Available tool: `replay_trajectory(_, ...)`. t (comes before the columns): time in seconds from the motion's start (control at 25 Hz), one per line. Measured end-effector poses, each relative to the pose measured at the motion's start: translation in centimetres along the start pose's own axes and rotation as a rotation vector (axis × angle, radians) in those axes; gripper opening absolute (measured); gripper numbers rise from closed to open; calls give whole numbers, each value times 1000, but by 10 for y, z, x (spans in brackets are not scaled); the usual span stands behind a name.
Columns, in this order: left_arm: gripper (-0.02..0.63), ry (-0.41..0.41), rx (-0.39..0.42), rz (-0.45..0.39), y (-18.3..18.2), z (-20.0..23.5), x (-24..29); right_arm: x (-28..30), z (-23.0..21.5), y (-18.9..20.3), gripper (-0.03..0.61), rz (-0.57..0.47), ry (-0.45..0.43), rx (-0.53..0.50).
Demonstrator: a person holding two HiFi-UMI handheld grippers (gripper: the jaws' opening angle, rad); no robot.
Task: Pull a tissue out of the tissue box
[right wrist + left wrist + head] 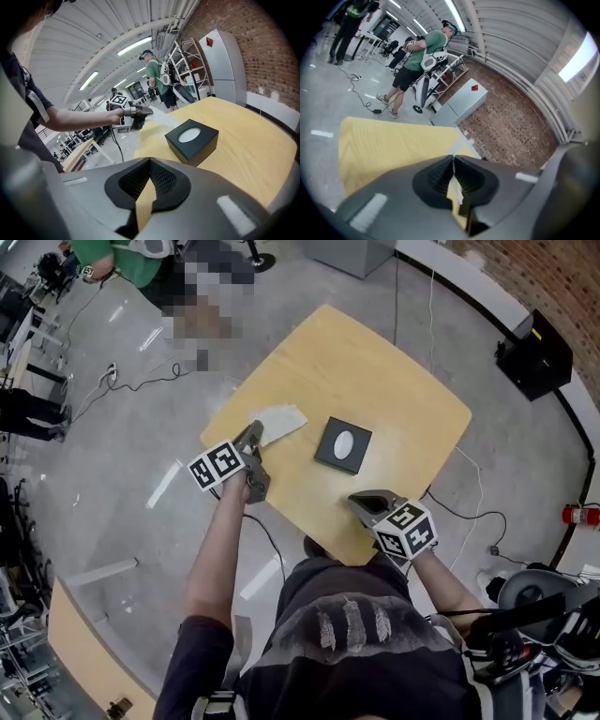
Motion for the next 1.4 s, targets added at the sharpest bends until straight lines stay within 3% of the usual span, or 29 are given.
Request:
replay_trajectory(0.24,26,-128,60,122,29,30,-7,4,3,-4,-2,25,-22,-3)
replay_trajectory(0.52,148,-314,136,187,35,55,-21,11,10,-12,-2,19,-35,-3)
replay_trajectory(0.6,169,-339,136,190,35,60,-23,11,10,-12,-2,22,-37,-4)
replay_trajectory(0.76,289,-386,190,231,40,64,-23,9,9,-10,-2,25,-34,-6)
replay_trajectory(0.88,301,-429,245,234,39,65,-24,9,9,-9,-2,24,-33,-12)
replay_trajectory(1.28,301,-387,256,150,22,70,-53,23,33,-14,-2,-2,-59,-20)
replay_trajectory(1.4,287,-352,315,141,15,64,-60,26,42,-23,-2,-32,-73,-8)
Point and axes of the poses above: the fingertips, and each gripper's own axes: x forward along the fingers, z to its left, y out of its underside, the point moved 7 cm from there along -x, backward along the fingers, and after that the axes turned 3 degrees about x, right-handed, at the moved point
